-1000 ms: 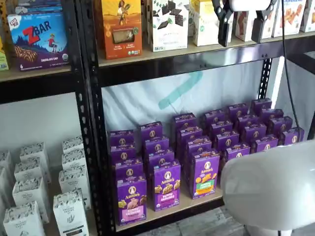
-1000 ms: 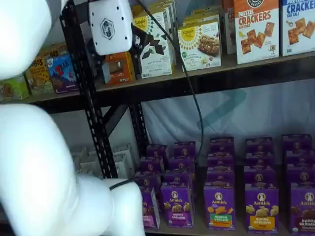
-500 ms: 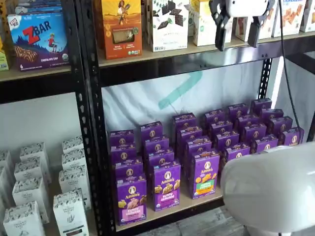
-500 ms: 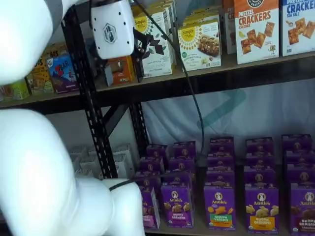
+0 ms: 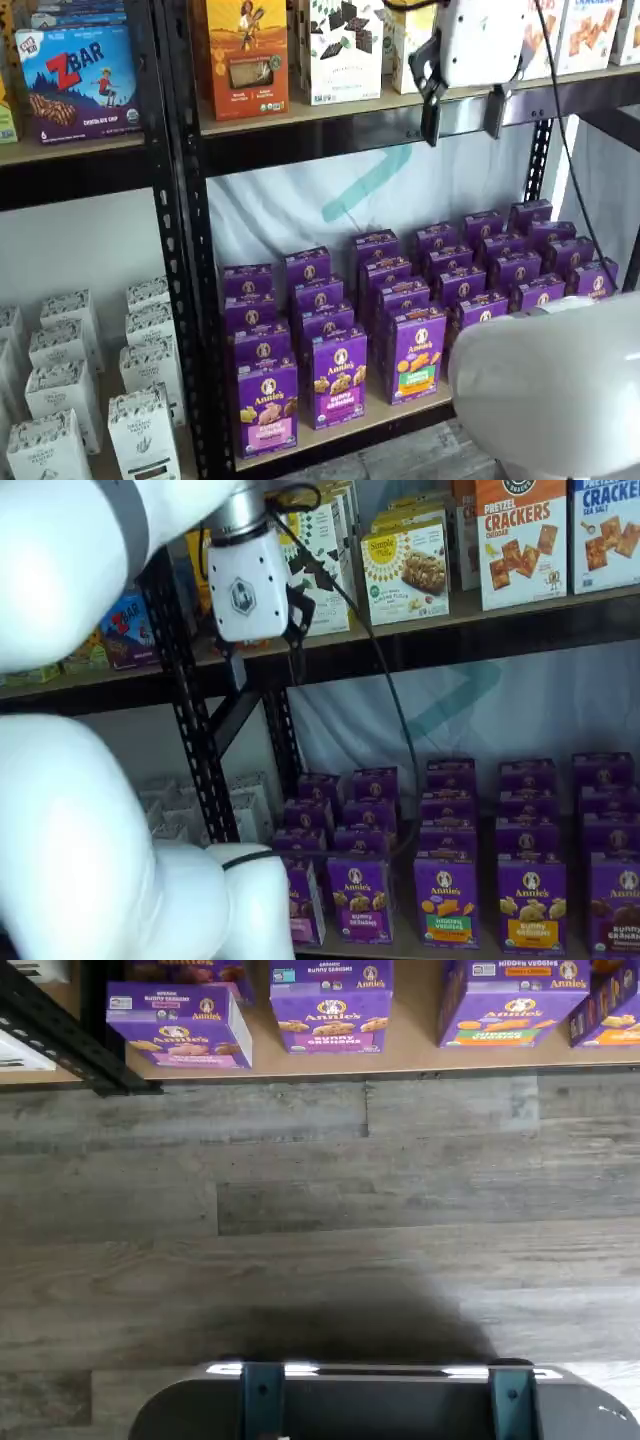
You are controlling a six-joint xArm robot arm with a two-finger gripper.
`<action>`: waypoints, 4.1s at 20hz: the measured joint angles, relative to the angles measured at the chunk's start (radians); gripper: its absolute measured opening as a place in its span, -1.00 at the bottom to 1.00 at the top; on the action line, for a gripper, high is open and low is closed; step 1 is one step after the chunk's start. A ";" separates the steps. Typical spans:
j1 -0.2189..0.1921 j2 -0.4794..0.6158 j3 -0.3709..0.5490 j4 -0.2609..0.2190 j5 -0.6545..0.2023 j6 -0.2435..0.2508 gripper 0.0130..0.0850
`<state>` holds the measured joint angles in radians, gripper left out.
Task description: Pick up the purple box with a pink patch in the middle, on the bottom shelf, the first box from the left
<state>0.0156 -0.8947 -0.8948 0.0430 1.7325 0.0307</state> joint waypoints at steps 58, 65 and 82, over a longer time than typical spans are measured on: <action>0.264 1.078 0.456 -0.005 -1.513 0.214 1.00; 0.334 1.215 0.384 0.142 -1.586 0.138 1.00; 0.307 1.469 0.097 -0.206 -1.538 0.455 1.00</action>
<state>0.3222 0.5744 -0.7975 -0.1633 0.1948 0.4855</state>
